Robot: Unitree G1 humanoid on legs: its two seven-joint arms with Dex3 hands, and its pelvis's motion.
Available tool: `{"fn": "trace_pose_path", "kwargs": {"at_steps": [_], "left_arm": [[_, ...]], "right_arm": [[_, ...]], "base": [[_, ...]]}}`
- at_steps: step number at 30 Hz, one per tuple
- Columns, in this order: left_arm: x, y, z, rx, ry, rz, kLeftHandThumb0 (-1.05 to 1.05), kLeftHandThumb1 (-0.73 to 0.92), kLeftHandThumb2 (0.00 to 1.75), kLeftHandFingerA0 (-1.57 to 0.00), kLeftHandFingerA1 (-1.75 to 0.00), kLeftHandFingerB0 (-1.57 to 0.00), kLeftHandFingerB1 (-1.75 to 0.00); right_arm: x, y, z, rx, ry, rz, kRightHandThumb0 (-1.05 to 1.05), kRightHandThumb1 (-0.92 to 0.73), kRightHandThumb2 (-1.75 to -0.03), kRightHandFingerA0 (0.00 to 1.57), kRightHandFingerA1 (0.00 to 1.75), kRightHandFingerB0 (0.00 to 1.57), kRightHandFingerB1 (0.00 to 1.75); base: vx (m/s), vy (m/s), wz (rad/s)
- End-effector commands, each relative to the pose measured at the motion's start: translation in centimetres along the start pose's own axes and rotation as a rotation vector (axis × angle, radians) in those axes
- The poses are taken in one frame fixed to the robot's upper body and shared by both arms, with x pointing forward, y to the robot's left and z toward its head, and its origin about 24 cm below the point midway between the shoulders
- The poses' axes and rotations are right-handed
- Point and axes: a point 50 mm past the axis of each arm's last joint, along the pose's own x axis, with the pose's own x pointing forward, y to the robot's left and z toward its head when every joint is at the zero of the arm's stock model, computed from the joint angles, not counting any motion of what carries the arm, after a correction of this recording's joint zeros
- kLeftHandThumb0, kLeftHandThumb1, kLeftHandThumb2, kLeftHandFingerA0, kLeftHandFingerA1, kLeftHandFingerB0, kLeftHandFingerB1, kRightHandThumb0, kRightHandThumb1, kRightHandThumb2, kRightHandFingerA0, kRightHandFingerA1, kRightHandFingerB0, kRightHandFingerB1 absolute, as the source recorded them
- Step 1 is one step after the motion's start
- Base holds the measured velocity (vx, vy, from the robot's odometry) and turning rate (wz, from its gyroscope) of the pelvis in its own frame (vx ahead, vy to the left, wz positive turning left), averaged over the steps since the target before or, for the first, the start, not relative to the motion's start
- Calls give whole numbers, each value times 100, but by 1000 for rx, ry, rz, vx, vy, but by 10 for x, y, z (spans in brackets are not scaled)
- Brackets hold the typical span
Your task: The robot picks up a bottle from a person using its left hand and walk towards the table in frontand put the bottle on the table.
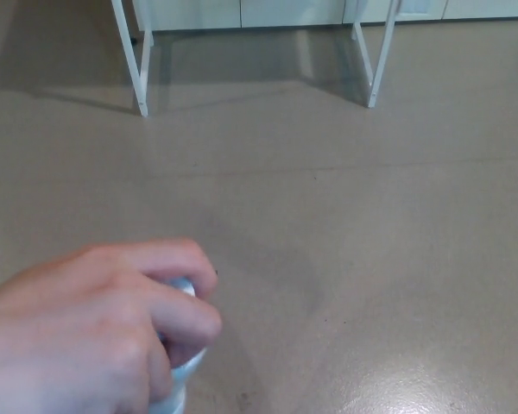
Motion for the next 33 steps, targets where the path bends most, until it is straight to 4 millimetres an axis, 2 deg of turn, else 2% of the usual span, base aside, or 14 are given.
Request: {"fn": "trace_pose_path", "kwargs": {"at_steps": [1,6,11,12,13,14,15,16,18,21,22,26,27,33], "left_arm": [[12,-5,-4,-24,20,-12,-61,37,78,-1,-33,0,-14],[22,-13,0,-17,1,7,-60,36,79,-1,-35,0,-15],[34,-18,5,36,-50,104,-62,47,76,-32,-51,-7,-29],[37,-21,7,50,-94,167,-34,63,88,-89,-68,-33,-48],[39,-24,8,57,-122,209,-10,85,65,-115,-84,-77,-54],[40,-25,8,59,-126,216,-10,85,65,-115,-84,-77,-54],[40,-26,8,54,-129,225,-8,80,72,-112,-100,-85,-67],[41,-27,8,51,-133,236,-9,75,79,-109,-114,-84,-83],[42,-31,8,46,-145,269,-7,77,78,-103,-123,-81,-95],[42,-32,7,50,-147,277,-7,77,78,-103,-123,-81,-95],[39,-35,3,19,-140,304,-11,82,74,-83,-149,-66,-113],[38,-37,2,17,-141,311,-11,81,74,-85,-148,-68,-111],[36,-38,1,11,-141,311,-11,81,75,-88,-146,-70,-109],[35,-39,0,4,-130,306,-12,81,72,-86,-144,-72,-99]], "right_arm": [[0,-8,-1,-2,5,-12,-37,-61,-58,76,59,45,40],[-1,-8,-1,-7,4,-12,-39,-61,-57,75,57,46,40],[1,-6,3,-7,-8,-6,-39,-60,-58,76,59,47,41],[1,-6,4,-10,-16,-7,-41,-60,-57,74,59,46,42],[2,-6,5,-11,-12,-8,-40,-61,-58,76,59,44,41],[2,-6,5,-11,-9,-9,-40,-61,-58,76,59,44,41],[2,-6,7,-14,-16,-10,-39,-61,-57,76,59,46,41],[3,-7,8,-19,-19,-12,-45,-50,-81,71,67,45,54],[3,-7,8,-33,-19,-19,-45,-50,-81,70,66,45,54],[3,-7,8,-34,-19,-20,-45,-50,-81,70,66,45,54],[3,-7,7,-41,-8,-16,-45,-51,-81,70,64,47,54],[2,-7,5,-36,-7,-16,-44,-50,-80,72,65,49,54],[1,-6,3,-27,-8,-16,-38,-62,-57,75,52,55,42],[1,-5,1,-38,3,-11,-36,-63,-58,74,50,56,42]], "base": [[0,0,0],[0,0,0],[0,0,0],[0,0,0],[0,0,0],[0,0,0],[0,0,0],[0,0,0],[0,0,0],[0,0,0],[0,0,0],[0,0,0],[0,0,0],[0,0,0]]}}
